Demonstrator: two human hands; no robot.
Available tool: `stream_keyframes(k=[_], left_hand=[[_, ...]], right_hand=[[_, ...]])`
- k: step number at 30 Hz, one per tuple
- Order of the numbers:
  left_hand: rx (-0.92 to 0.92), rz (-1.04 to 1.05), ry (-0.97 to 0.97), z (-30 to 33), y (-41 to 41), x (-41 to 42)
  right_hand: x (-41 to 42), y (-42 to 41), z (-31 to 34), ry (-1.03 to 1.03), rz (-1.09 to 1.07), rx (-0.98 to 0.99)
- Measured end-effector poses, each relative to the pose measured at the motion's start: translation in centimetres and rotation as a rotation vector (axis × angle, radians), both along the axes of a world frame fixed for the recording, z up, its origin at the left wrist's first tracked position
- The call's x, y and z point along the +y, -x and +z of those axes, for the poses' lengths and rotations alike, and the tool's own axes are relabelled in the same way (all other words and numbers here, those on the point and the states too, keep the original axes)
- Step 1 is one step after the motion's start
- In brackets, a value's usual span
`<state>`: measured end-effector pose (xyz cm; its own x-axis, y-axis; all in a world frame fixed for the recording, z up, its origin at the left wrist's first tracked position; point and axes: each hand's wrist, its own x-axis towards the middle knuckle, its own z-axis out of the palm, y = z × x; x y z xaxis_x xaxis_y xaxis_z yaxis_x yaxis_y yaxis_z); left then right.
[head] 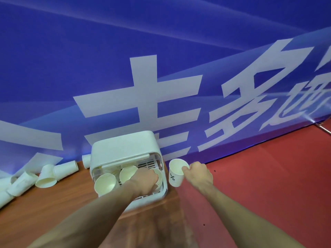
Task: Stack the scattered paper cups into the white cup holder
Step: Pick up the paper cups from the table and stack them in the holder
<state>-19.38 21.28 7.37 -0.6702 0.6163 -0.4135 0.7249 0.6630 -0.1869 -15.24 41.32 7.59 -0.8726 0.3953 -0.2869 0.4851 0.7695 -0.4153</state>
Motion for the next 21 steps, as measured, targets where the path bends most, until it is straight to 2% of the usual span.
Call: stream_keyframes(k=[8,17,21], left_hand=[[0.073,0.039,-0.115,1.2,1.1,-3.4],[0.075,0.096,-0.312,0.5,0.7,-7.1],[0.033,0.136,-0.361,0.4,0.2,-7.5]], right_hand=[[-3.9,2.8,2.8,0.052,0.161,0.058],[-7.1,2.7,0.6,-0.106,0.395,0.050],[-7.6,2.7,-0.8,-0.167,0.420,0.067]])
